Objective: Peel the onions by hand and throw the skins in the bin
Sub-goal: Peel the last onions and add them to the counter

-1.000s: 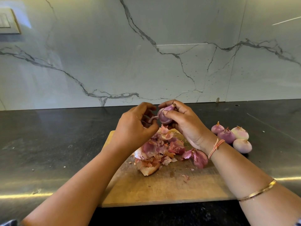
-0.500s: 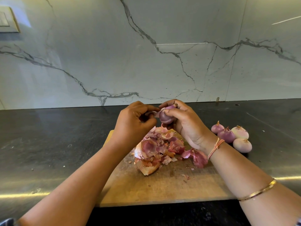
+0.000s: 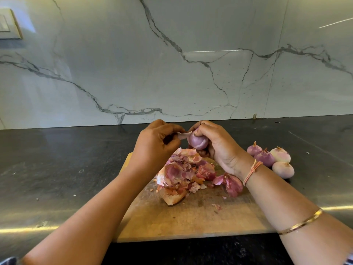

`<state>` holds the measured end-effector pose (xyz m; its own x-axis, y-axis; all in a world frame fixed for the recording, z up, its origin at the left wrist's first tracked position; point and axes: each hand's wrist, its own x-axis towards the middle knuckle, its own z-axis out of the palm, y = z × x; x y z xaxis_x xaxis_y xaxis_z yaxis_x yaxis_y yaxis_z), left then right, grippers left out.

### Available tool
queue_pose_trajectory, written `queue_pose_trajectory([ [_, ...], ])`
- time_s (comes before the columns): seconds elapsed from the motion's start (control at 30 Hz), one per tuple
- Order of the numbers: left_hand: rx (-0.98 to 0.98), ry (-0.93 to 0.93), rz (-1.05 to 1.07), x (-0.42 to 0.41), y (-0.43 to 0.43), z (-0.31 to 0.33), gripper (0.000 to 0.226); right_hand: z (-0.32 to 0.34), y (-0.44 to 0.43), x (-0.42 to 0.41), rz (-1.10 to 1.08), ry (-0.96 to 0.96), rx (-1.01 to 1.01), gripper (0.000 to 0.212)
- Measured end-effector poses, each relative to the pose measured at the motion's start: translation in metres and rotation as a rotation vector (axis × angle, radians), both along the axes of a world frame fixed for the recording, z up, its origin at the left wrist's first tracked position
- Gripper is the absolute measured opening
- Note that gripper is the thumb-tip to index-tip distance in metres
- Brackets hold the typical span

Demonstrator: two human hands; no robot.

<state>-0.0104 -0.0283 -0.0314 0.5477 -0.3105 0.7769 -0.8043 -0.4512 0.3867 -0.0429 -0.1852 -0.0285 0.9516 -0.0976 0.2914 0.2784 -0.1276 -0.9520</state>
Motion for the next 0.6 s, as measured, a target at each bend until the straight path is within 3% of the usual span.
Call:
queue_pose_trajectory([
  [0.27,-0.087,0.052,0.046,0.0,0.0083,0.0057,0.014,-0.0004,-0.005,0.0,-0.018,0.01,-0.034,0.024],
  [0.4,0.064,0.063,-0.043,-0.005,0.0053,0.0026,0.015,-0.0015,-0.0047,0.0021,-0.053,-0.003,-0.043,0.027],
  [0.6,0.19,0.069,-0.027,0.0019,0.0058,-0.0019,0.034,-0.0006,-0.0059,0.0006,0.013,-0.028,0.123,0.018],
])
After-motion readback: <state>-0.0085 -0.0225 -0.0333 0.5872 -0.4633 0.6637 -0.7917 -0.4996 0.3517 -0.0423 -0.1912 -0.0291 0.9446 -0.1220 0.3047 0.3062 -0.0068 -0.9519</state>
